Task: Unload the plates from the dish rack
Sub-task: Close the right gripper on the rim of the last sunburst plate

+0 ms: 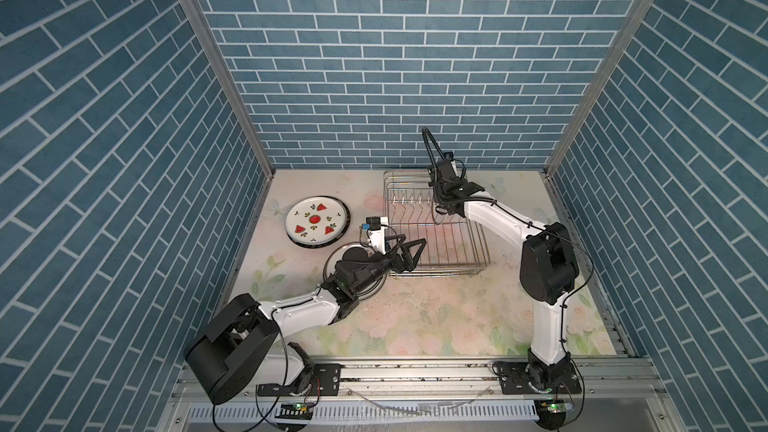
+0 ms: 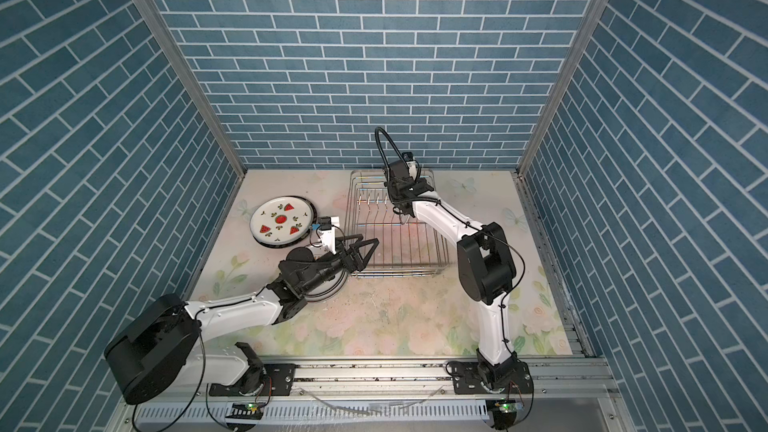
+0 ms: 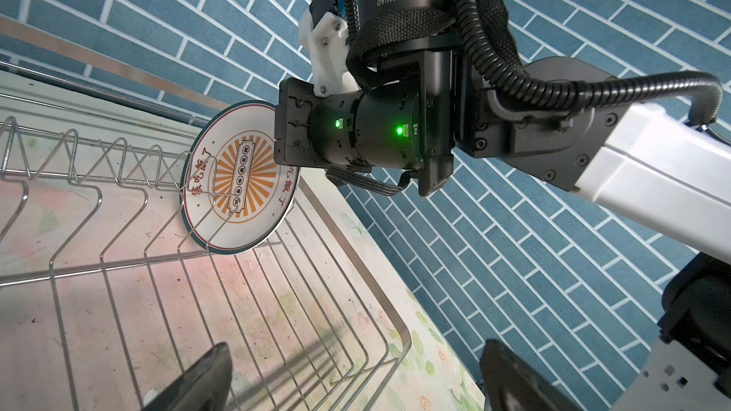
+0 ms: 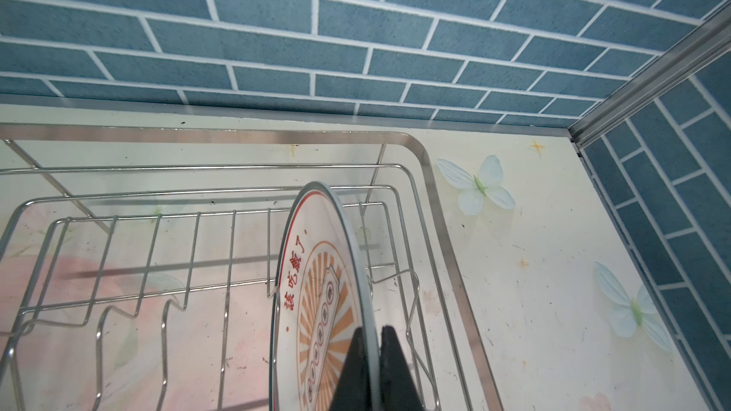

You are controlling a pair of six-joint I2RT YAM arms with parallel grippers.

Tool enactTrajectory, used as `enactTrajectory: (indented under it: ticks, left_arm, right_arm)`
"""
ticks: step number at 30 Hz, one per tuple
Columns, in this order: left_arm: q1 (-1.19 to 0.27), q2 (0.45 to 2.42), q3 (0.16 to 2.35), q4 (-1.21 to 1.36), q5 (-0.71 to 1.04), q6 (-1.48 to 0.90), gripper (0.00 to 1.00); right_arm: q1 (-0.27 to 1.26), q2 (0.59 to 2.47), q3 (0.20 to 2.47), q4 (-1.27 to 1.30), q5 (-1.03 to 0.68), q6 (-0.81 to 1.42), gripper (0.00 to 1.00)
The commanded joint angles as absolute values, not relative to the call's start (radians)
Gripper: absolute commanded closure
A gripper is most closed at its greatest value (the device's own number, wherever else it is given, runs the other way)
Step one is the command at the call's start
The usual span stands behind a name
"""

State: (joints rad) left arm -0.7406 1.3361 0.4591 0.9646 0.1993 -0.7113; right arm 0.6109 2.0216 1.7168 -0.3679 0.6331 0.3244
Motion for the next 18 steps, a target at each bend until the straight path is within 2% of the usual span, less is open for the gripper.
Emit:
enactTrajectory:
  ticks: [1,18]
  left_arm:
    - [-0.747,1.341,0.444,1.001,0.19,-0.716,0.0]
    - [-0.748,1.373,0.44,1.037,0.184,-0.721,0.0]
  right_arm:
    - [0.606,2.009,1.712,-0.335,0.674,0.322,0.95]
    - [0.637,1.889,1.588,-0.19,0.716,0.237,1.0]
